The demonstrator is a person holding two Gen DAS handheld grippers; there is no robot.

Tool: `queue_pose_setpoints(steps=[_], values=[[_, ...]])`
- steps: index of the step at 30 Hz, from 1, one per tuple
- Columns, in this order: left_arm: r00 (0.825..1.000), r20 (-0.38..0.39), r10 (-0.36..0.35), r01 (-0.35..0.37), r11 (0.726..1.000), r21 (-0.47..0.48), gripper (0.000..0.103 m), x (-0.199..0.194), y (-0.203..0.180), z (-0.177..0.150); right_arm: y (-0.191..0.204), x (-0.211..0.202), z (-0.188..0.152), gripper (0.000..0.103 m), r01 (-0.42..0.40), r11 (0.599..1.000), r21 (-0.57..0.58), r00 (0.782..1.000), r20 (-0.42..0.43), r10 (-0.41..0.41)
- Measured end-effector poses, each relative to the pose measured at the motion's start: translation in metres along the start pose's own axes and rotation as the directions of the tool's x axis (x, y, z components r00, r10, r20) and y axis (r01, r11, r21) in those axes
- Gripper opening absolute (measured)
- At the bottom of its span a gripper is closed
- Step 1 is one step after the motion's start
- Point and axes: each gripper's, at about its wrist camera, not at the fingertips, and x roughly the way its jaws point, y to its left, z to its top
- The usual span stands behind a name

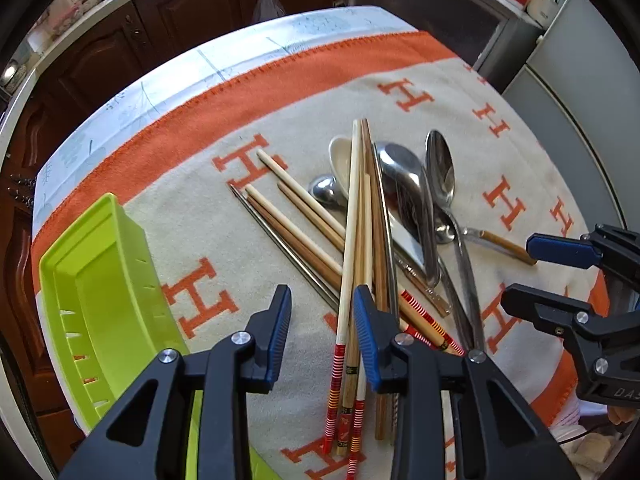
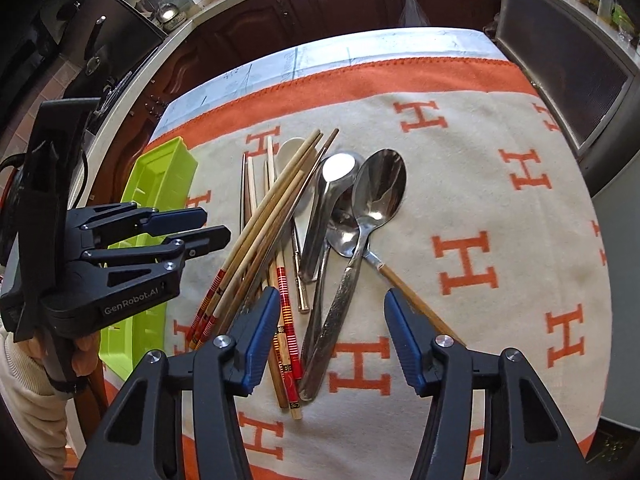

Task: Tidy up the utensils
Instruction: 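Grasp a red-patterned chopstick from the pile with the left tool, then carry the chopstick into the green tray and open the left tool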

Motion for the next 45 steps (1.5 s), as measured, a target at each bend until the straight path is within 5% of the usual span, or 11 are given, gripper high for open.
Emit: queue_pose_setpoints(steps=[10,13,18,23,29,35,45], values=[[0.998,-0.062,0.002,-0.002,1.000,0.002,0.023,0.027,0.004,0.003,0.004,0.014,0.001,0.056,0.008,1.000,0.009,0.999,-0.037,-0.008],[0.998,-0.063,-0.017,0.017,1.000,-0.013,0.007,0.026,0.005,0.004,0.003,0.018,0.001,0.056,0.010,1.000,0.012,0.999,-0.047,-0.009],[0.998,-0.055,-0.007,0.006,1.000,-0.028,0.003,0.020,0.001,0.003,0.004,0.019,0.001,0.056,-0.002,1.000,0.017,0.999,-0.045,0.002],[0.999,-0.023,-0.038,0.036,0.995,-0.090,0.003,-0.008,-0.002,-0.007,0.006,0.018,0.007,0.056,-0.063,0.996,0.068,0.997,-0.037,0.066],[0.999,0.007,-0.054,0.054,0.972,-0.228,0.003,-0.040,0.010,-0.029,0.007,0.030,0.021,0.041,-0.159,0.971,0.177,0.981,-0.080,0.175],[0.998,0.060,-0.027,0.045,0.950,-0.310,0.003,-0.070,0.026,-0.057,0.025,0.051,0.038,0.041,-0.179,0.959,0.222,0.973,-0.105,0.206],[0.989,0.119,0.094,-0.036,0.908,-0.418,0.003,-0.101,0.073,-0.088,0.030,0.082,0.051,0.025,-0.141,0.956,0.259,0.980,-0.102,0.172]])
